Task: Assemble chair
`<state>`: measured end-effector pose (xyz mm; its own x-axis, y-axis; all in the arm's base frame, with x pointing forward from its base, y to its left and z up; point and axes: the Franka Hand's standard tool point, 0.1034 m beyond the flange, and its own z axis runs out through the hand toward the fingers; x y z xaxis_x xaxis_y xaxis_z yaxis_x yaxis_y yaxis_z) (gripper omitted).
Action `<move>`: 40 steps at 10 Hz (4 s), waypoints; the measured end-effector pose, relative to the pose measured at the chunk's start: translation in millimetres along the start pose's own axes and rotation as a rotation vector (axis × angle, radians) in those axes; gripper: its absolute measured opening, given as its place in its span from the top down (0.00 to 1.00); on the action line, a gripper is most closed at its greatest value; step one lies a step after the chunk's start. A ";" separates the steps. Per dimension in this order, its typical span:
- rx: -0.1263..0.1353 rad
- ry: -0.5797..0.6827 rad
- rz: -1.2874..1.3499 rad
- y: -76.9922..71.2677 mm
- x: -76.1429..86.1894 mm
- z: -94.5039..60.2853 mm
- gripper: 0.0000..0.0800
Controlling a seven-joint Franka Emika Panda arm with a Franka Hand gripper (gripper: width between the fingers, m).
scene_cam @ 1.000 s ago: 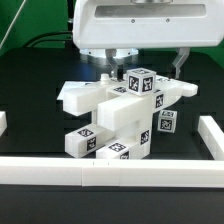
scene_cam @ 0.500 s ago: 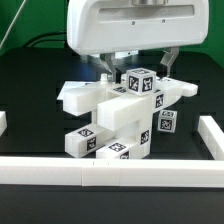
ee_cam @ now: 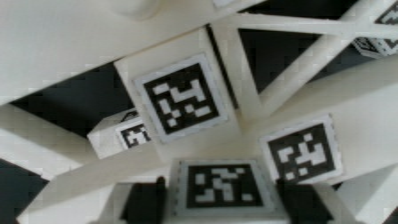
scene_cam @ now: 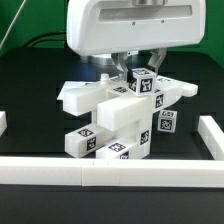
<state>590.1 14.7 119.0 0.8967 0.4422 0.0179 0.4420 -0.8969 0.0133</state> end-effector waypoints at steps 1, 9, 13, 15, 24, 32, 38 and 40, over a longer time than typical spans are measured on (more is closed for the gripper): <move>0.000 0.000 0.000 0.0 0.0 0.0 0.64; 0.002 0.000 0.649 -2.7 1.2 0.7 0.64; 0.003 0.019 0.937 -1.5 4.3 0.9 0.64; 0.012 0.019 1.063 -2.4 4.9 0.9 0.64; 0.081 0.019 1.527 -2.2 7.4 0.1 0.49; 0.048 0.076 0.771 -1.4 12.3 -0.9 0.19; -0.001 0.091 0.273 5.5 11.4 0.2 0.19; -0.017 0.084 0.164 8.3 9.7 0.3 0.19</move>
Offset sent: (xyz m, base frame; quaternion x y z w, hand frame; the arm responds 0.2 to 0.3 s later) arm 0.0000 0.0000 0.0000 0.0000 0.0000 0.2571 0.9664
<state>602.5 11.5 118.9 0.9514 0.2895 0.1047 0.2891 -0.9571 0.0197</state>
